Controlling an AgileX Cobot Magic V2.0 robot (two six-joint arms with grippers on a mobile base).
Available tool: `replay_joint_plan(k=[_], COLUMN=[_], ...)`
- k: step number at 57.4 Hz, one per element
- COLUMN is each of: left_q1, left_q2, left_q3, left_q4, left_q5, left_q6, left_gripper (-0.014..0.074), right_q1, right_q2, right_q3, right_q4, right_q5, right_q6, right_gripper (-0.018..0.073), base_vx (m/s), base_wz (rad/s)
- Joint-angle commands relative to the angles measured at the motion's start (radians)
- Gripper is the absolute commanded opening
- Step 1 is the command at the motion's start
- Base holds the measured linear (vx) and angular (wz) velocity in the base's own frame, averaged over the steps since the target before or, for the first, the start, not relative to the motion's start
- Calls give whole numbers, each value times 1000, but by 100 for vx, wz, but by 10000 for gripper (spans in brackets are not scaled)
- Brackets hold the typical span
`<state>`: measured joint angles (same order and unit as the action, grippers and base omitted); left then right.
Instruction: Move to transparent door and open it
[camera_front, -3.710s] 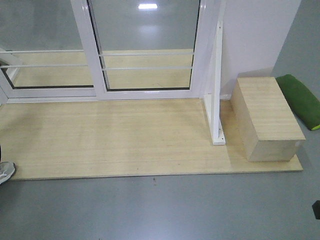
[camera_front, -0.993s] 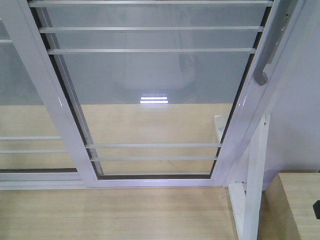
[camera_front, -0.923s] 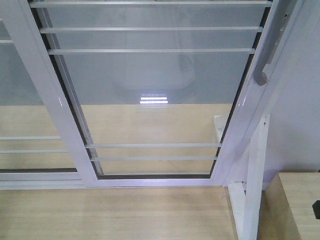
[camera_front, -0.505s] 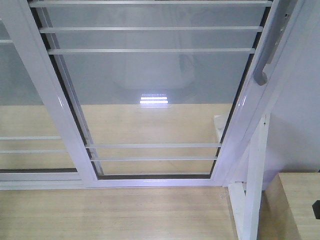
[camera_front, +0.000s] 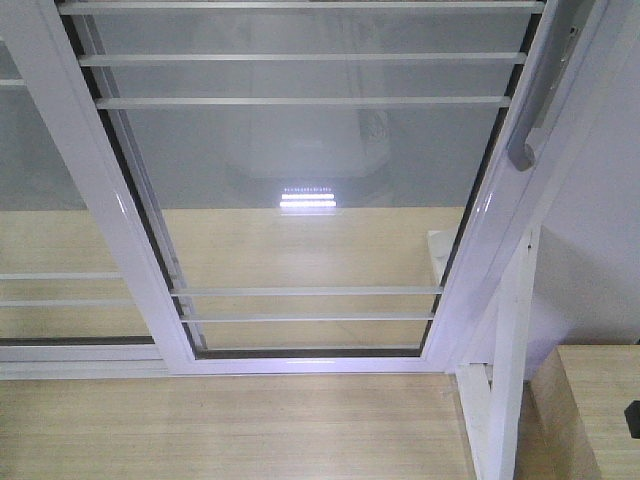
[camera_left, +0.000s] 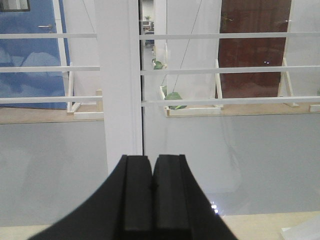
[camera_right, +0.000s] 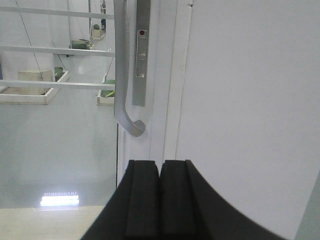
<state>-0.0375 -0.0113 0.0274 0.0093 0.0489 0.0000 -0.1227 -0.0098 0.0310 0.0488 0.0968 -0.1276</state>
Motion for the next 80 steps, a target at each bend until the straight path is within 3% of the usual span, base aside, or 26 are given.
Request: replay_joint_plan(k=[1, 25, 36, 47, 54, 63, 73, 80], left_q1=[-3, -3, -3, -4, -4, -4, -4, -4], left_q2=[-3, -3, 29, 229, 386, 541, 612, 617], left_q3=[30, -8, -186, -411, -469, -466, -466, -466], left_q4=[-2, -1, -1, -1, -2, -2, -2, -2], left_q5=[-80, -198, -95, 12, -21, -96, -108, -173], left_q6=[-9, -18, -18, 0, 0, 0, -10, -10], left_gripper=[-6, -6, -6, -6, -6, -2, 43, 122], right_q1=[-4, -4, -4, -4, -4, -4, -4, -4], right_q2=[13, 13, 47, 204, 322, 457, 580, 649], right_q3=[12, -14, -267, -518, -522, -522, -522, -522], right_q4=[-3, 36, 38, 39, 41, 67, 134, 281], right_q5=[-90, -141, 67, 227, 149, 58, 11, -68], right_q6=[-3, 27, -2, -179, -264, -264, -262, -254], right_gripper=[-5, -5, -5, -5, -4, 11, 124, 241], base_vx=[0, 0, 0, 0, 0, 0, 0, 0], base_wz=[0, 0, 0, 0, 0, 0, 0, 0])
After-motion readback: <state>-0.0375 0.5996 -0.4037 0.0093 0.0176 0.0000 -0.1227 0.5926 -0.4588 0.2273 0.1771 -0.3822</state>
